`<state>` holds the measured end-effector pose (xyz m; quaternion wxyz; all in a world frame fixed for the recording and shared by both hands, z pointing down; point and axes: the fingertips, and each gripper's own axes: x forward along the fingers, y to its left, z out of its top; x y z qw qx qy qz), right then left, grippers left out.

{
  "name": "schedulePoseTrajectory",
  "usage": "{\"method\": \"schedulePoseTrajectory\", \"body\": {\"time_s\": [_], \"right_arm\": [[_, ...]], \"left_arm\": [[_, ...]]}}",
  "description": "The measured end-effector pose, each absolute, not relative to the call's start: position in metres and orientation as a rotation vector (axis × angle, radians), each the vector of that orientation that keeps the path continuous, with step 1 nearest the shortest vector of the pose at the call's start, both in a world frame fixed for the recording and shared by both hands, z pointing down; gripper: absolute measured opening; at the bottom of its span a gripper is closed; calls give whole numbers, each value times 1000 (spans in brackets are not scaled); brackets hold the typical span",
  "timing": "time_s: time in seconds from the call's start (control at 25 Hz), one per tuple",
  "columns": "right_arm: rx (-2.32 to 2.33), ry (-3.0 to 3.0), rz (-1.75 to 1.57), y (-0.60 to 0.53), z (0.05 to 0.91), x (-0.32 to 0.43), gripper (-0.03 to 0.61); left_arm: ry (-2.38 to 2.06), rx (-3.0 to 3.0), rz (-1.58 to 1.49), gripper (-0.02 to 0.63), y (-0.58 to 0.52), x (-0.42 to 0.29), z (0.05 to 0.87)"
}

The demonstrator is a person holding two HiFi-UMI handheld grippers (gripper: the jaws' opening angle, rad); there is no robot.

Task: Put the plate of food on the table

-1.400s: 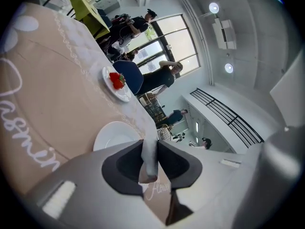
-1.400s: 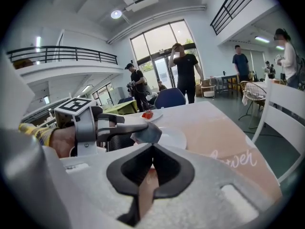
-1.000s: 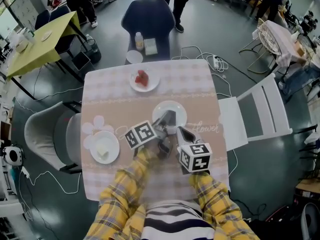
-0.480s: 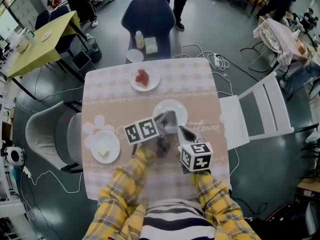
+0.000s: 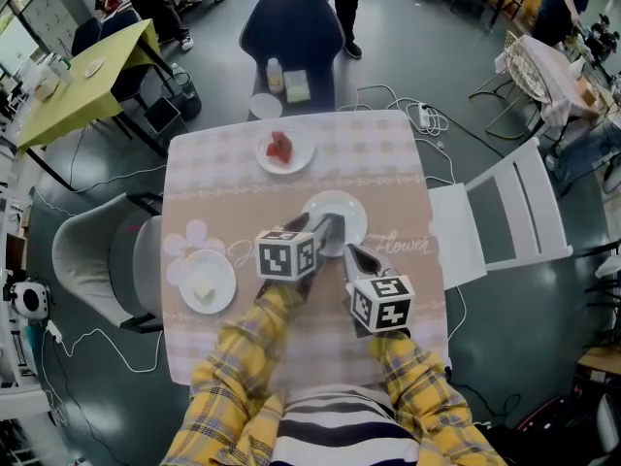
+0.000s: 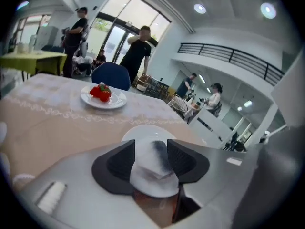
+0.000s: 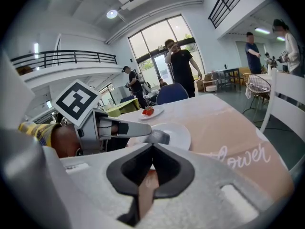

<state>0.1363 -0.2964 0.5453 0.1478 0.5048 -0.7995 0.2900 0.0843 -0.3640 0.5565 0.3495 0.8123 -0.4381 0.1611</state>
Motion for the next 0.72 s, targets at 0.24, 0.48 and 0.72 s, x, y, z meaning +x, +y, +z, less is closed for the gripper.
{"method": "schedulePoseTrajectory", "body": {"time_s": [0.24, 0.48, 0.72], "right_arm": [[1447, -2302, 827, -293, 546, 136, -5], [1474, -2299, 864, -289, 543, 141, -5], [1486, -2289, 838, -279, 538, 136, -5]], "left_arm": [[-1203, 2296, 630, 231, -365, 87, 554], [-1197, 2324, 532, 103, -346, 84, 537], [-1178, 2338, 426, 2, -323, 88, 520]]}}
